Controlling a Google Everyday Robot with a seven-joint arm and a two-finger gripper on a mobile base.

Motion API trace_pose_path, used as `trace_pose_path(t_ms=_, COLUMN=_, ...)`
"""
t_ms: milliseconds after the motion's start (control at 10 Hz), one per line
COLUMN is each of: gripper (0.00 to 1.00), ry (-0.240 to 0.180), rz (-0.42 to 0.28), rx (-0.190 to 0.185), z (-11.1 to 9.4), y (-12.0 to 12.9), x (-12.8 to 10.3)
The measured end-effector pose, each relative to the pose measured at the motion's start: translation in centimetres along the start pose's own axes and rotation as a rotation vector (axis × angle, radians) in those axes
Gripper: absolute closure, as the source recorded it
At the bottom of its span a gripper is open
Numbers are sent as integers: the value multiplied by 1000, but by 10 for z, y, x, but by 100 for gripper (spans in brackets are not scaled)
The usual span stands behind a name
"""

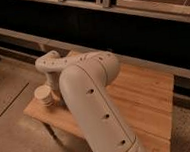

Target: Wipe the white sponge on the table

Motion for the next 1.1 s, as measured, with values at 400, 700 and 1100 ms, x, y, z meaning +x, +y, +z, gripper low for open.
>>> trace_pose_path(t_ms=400, gripper=100, ry=22, rz=64, rx=18, z=5, y=-22, x=22)
trace_pose_path(t_ms=700, gripper=100, ry=32, rz=139, rx=27, z=8, y=-53, x=40)
trace_pose_path(t_ms=1100, gripper=100, ry=53, rz=217, rx=4, z=14, y=-79, x=64)
